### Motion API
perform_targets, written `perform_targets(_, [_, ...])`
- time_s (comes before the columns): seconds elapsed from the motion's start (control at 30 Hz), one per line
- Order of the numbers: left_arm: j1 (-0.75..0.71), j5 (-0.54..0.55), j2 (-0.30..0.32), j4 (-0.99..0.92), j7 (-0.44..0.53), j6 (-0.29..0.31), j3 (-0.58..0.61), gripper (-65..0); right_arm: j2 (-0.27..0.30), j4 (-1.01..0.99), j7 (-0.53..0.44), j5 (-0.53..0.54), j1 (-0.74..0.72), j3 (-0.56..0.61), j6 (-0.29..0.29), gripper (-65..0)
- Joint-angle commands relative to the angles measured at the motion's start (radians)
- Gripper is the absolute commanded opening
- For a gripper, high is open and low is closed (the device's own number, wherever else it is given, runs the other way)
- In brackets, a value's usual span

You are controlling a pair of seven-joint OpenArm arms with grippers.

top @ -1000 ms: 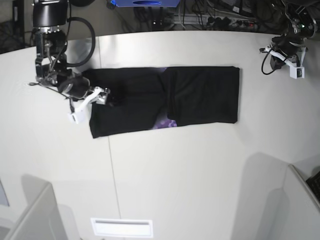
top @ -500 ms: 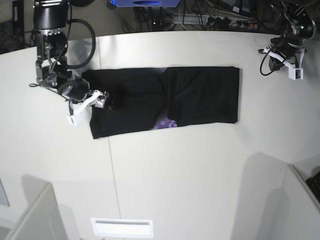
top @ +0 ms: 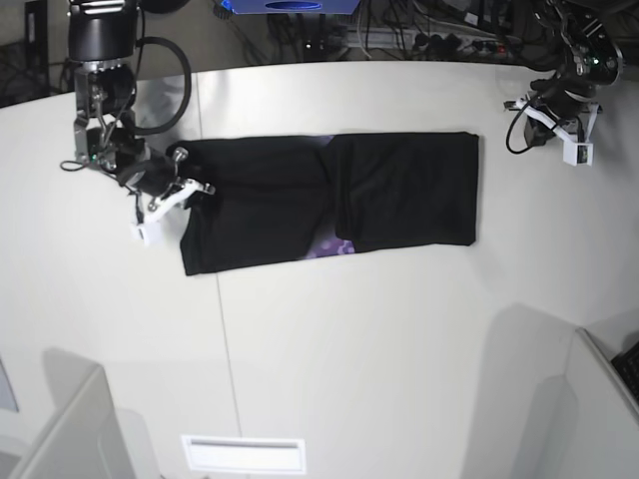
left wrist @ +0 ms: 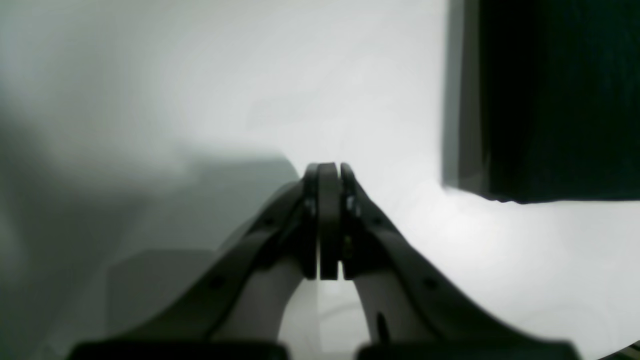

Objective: Fold the T-shirt properly
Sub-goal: 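Grasp the strip end with the right gripper and fold it toward the left gripper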

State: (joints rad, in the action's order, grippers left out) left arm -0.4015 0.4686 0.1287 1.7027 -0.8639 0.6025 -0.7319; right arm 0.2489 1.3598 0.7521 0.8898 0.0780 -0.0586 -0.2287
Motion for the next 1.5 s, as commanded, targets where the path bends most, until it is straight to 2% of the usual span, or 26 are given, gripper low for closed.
perform_targets(0.0, [0.002, 0.011, 0.015, 0.020, 0.016, 0.000, 0.001, -65.0, 0.010, 0.004, 0.025, -0.018, -0.004, 0.001, 0.010, -65.0])
perform_targets(0.43, [0.017, 0.005, 0.021, 0.026, 0.016, 0.000, 0.120, -65.0, 0.036, 0.014, 0.024, -0.027, -0.005, 0.003, 0.018, -65.0])
perform_targets(0.53, [0.031, -0.109, 0.027, 0.050, 0.016, 0.000, 0.162, -65.0, 0.037, 0.043, 0.024, -0.039, -0.005, 0.003, 0.018, -65.0])
perform_targets(0.6, [0.051, -0.186, 0.024, 0.066, 0.016, 0.000, 0.180, -65.0, 0.037, 0.097, 0.024, -0.102, 0.001, 0.003, 0.019, -65.0])
perform_targets(0.7, [0.074, -0.206, 0.013, 0.067, 0.016, 0.003, 0.186, -65.0, 0.028, 0.194, 0.031, -0.214, 0.009, 0.006, 0.019, -65.0])
perform_targets(0.77, [0.085, -0.190, 0.012, 0.066, 0.015, 0.003, 0.186, -65.0, 0.010, 0.238, 0.031, -0.242, 0.022, 0.004, 0.019, -65.0])
perform_targets(0.87, [0.103, -0.190, 0.010, 0.066, 0.015, 0.003, 0.197, -65.0, -0.001, 0.283, 0.065, -0.243, 0.026, 0.003, 0.019, -65.0])
perform_targets(1.07, [0.137, -0.193, 0.013, 0.061, 0.013, 0.000, 0.314, -65.0, -0.009, 0.370, 0.108, -0.243, 0.027, 0.003, 0.019, -65.0])
perform_targets(1.27, [0.143, -0.193, 0.007, 0.061, 0.013, 0.000, 0.363, -65.0, -0.036, 0.438, 0.152, -0.243, 0.019, 0.010, 0.019, -65.0])
perform_targets(1.33, [0.143, -0.193, 0.007, 0.061, 0.013, 0.000, 0.369, -65.0, -0.055, 0.476, 0.155, -0.243, 0.024, 0.012, 0.019, -65.0])
perform_targets(1.47, [0.140, -0.193, 0.010, 0.063, 0.013, 0.000, 0.364, -65.0, -0.099, 0.536, 0.225, -0.243, 0.021, 0.012, 0.019, -65.0])
